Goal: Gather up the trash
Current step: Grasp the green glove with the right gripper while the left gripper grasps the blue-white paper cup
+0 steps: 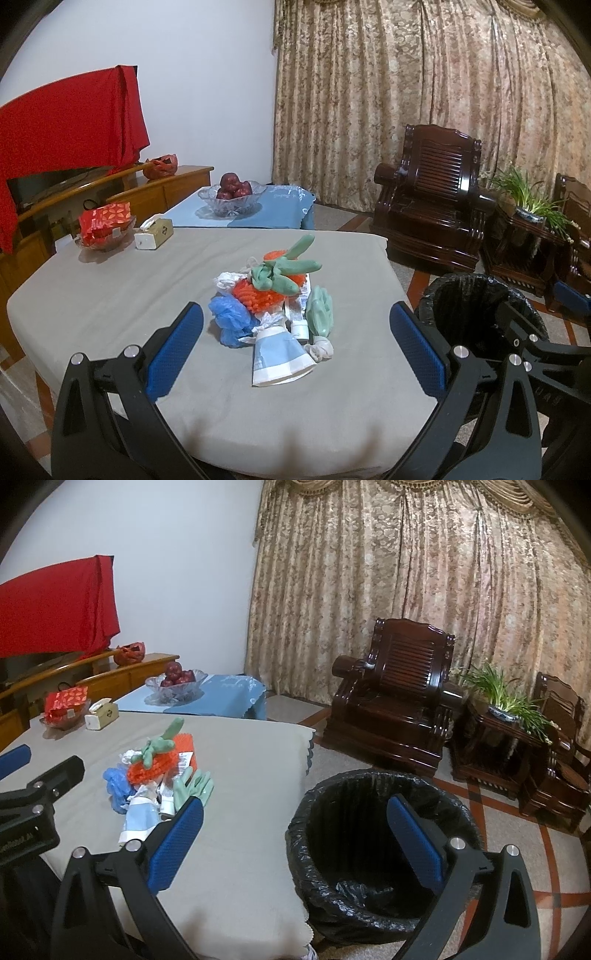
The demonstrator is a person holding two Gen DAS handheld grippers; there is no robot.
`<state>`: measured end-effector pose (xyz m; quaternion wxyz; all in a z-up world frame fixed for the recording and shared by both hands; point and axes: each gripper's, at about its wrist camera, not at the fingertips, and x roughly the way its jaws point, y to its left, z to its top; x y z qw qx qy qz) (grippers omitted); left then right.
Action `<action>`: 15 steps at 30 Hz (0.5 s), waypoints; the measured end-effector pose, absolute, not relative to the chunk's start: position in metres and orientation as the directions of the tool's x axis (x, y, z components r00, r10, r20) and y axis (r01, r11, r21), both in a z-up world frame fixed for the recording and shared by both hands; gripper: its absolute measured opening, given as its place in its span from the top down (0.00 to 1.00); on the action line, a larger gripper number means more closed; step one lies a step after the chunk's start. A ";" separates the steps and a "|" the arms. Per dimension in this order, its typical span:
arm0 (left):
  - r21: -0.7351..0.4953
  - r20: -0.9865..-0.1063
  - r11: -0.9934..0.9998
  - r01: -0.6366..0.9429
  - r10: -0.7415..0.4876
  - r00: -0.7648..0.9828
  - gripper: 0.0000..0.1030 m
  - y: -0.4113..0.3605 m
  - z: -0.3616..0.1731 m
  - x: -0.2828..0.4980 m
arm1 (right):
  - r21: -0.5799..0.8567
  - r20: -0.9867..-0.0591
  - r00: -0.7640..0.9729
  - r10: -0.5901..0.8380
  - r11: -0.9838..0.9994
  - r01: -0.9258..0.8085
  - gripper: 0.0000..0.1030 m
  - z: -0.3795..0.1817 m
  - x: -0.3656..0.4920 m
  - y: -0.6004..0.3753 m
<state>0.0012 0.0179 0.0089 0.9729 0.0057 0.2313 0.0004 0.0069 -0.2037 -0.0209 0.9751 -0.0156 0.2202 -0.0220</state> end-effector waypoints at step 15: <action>-0.021 -0.463 0.995 -0.095 0.075 0.883 0.05 0.076 -0.032 0.040 | -0.037 -0.461 0.884 0.077 0.994 -0.106 0.06 -0.040 0.053 -0.159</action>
